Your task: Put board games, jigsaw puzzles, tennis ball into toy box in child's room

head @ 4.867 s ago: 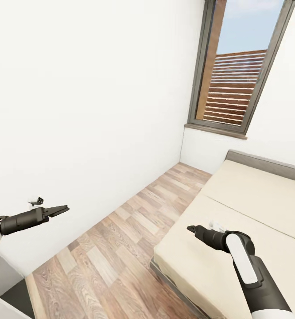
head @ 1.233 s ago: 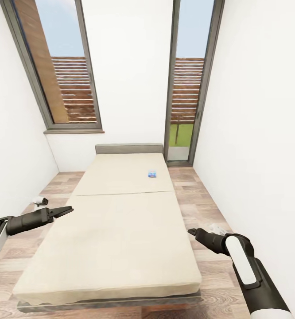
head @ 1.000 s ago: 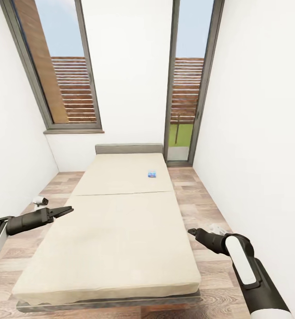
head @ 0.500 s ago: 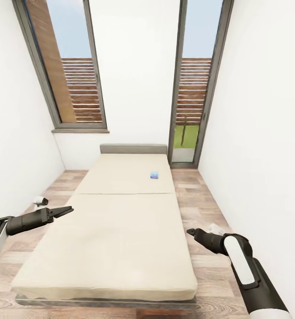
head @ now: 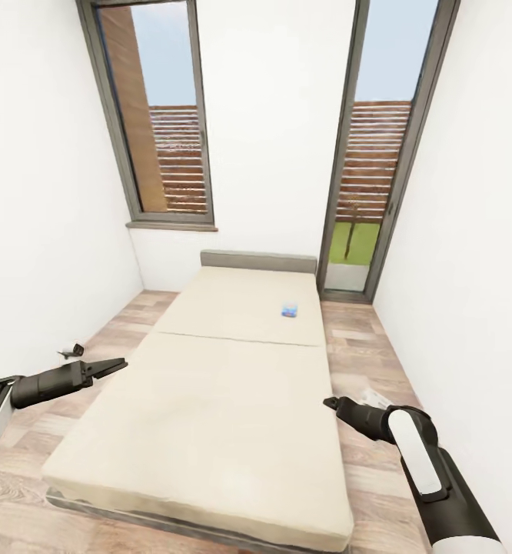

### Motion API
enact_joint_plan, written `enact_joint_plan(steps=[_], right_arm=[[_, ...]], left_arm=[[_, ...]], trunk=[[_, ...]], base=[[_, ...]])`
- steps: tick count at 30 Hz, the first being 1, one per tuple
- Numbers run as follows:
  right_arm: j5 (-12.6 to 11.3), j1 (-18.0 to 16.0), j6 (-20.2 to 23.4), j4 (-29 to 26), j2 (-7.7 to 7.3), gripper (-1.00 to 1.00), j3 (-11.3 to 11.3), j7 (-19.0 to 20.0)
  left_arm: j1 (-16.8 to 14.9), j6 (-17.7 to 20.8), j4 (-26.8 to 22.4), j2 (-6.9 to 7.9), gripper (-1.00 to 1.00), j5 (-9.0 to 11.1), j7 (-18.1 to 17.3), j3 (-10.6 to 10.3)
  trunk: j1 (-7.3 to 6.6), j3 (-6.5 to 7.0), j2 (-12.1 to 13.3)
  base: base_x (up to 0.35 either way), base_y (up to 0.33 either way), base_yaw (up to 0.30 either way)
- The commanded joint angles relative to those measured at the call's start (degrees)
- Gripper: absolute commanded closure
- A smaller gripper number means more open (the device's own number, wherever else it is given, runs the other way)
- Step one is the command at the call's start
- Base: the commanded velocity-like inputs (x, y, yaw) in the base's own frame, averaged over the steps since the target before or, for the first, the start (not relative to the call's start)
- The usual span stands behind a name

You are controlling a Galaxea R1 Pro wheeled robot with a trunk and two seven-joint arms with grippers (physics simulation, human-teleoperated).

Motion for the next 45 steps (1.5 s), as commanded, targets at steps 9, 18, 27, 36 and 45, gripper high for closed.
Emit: enact_joint_plan(steps=[9, 18, 27, 36, 45], right_arm=[[-0.6, 0.0, 0.2, -0.1, 0.05, -1.0, 0.0, -0.5], [-0.6, 0.0, 0.2, 0.0, 0.15, -1.0, 0.0, -0.6], [-0.6, 0.0, 0.2, 0.0, 0.21, -1.0, 0.1, -0.6], [-0.6, 0.0, 0.1, 0.3, 0.33, -1.0, 0.1, -0.7], [-0.6, 0.0, 0.1, 0.4, 0.37, -1.0, 0.2, -0.7]], left_arm=[[-0.1, 0.6, 0.0, -0.01, -1.0, -0.1, -0.2, 0.0], [-0.1, 0.6, 0.0, -0.14, -1.0, 0.0, -0.2, 0.0], [-0.1, 0.5, 0.0, -0.36, -1.0, -0.1, -0.2, 0.0], [-0.1, 0.5, 0.0, -0.36, -1.0, -0.1, -0.2, 0.0], [-0.1, 0.5, 0.0, -0.36, -1.0, -0.1, -0.2, 0.0]], trunk=[[0.05, 0.13, -0.1], [0.05, 0.38, -0.1], [0.05, 0.63, -0.1], [0.05, 0.89, -0.1], [0.05, 1.14, -0.1]], base=[[0.095, -0.238, 0.272], [0.032, -0.176, 0.273], [0.001, -0.173, 0.274], [0.0, -0.085, 0.275], [-0.015, -0.023, 0.275]])
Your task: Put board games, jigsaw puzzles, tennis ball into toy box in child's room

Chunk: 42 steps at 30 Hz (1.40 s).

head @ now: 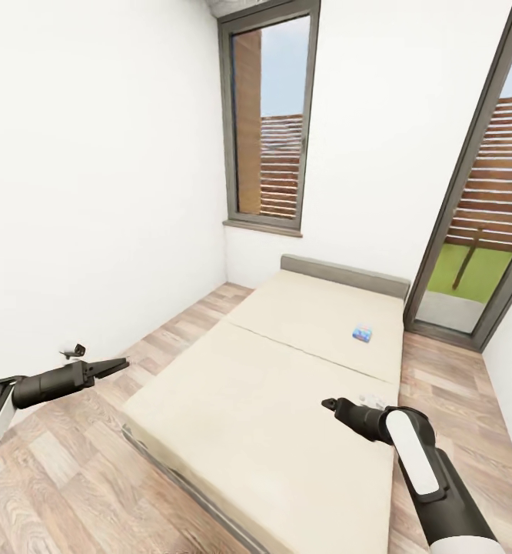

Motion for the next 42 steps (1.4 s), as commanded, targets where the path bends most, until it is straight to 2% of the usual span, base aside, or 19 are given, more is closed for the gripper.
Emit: enact_joint_plan(steps=[1, 12, 42], right_arm=[[-0.6, 0.0, 0.2, -0.1, -0.02, -1.0, 0.0, -0.5], [-0.6, 0.0, 0.2, 0.0, -0.01, -1.0, 0.1, -0.5], [-0.6, 0.0, 0.2, 0.1, 0.06, -1.0, 0.2, -0.6]], left_arm=[[-0.1, 0.6, 0.0, -0.01, -1.0, -0.1, -0.2, 0.0], [-0.1, 0.6, 0.0, -0.01, -1.0, -0.1, -0.2, 0.0], [-0.1, 0.6, 0.0, -0.07, -1.0, -0.1, -0.2, 0.0]], trunk=[[0.03, -0.11, -0.1], [0.03, 0.2, -0.1], [0.03, 1.04, -0.1]], base=[[-0.083, -0.076, 0.275], [-0.105, -0.089, 0.275], [-0.002, -0.003, 0.275]])
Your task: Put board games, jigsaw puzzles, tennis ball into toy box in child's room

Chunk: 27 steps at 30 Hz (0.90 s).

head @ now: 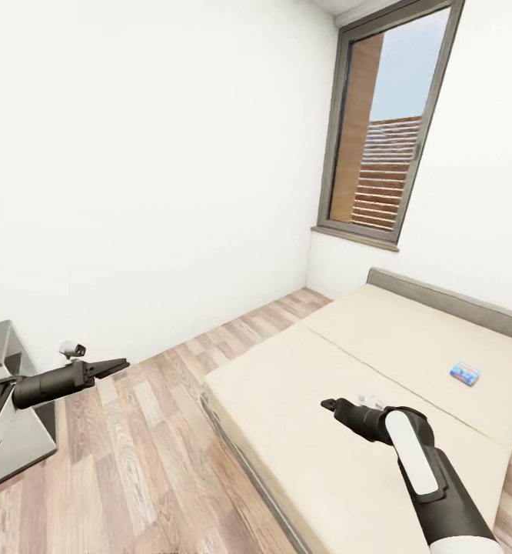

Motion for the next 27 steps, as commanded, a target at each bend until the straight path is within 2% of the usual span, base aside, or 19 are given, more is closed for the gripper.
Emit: enact_joint_plan(steps=[1, 9, 19, 27], right_arm=[[-0.6, 0.0, 0.2, -0.1, -0.01, -1.0, 0.0, -0.5], [-0.5, 0.0, 0.1, 2.5, 0.0, -1.0, -0.1, -0.5], [-0.4, -0.1, 0.1, 3.4, 0.0, -1.0, 0.0, -0.5], [-0.4, -0.1, 0.1, 3.4, 0.0, -1.0, 0.0, -0.5]], left_arm=[[-0.1, 0.6, 0.0, 0.0, -1.0, 0.0, -0.2, 0.0], [-0.1, 0.6, 0.0, -0.03, -1.0, 0.0, -0.2, 0.0], [-0.1, 0.6, 0.0, 0.0, -1.0, 0.0, -0.2, 0.0], [-0.1, 0.6, 0.0, -0.02, -1.0, 0.0, -0.2, 0.0]], trunk=[[0.04, -0.11, -0.1], [0.04, 0.11, -0.1], [0.04, 0.39, -0.1], [0.04, 0.61, -0.1]], base=[[0.0, 0.0, 0.275], [-0.023, 0.0, 0.275], [-0.214, 0.0, 0.275], [-0.04, 0.0, 0.275]])
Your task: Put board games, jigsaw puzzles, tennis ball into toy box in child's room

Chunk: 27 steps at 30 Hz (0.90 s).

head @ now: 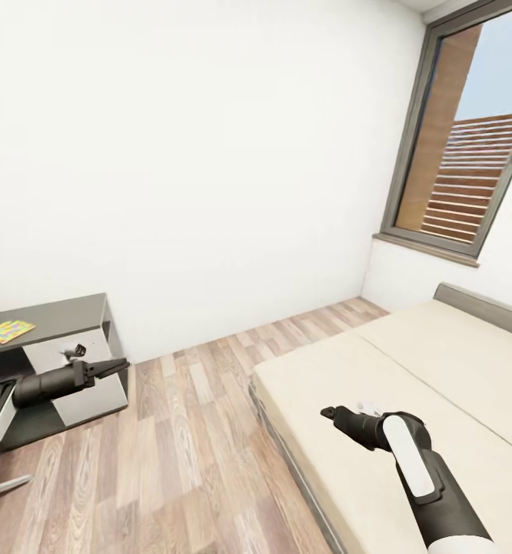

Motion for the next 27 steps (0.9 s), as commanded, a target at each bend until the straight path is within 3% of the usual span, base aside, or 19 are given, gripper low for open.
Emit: enact_joint_plan(steps=[1, 13, 27], right_arm=[[-0.6, 0.0, 0.2, -0.1, -0.01, -1.0, 0.0, -0.5], [-0.6, 0.0, 0.2, -0.1, 0.03, -1.0, 0.0, -0.5], [-0.6, 0.0, 0.2, -0.1, 0.06, -1.0, 0.0, -0.5]], left_arm=[[-0.1, 0.6, 0.0, -0.02, -1.0, 0.0, -0.2, 0.0], [-0.1, 0.6, 0.0, -0.03, -1.0, 0.0, -0.2, 0.0], [-0.1, 0.6, 0.0, -0.49, -1.0, 0.0, -0.2, 0.0]], trunk=[[0.04, -0.11, -0.1], [0.04, 0.22, -0.1], [0.04, 0.6, -0.1]], base=[[-0.057, 0.0, 0.275], [-0.208, -0.034, 0.275], [-0.019, -0.007, 0.275]])
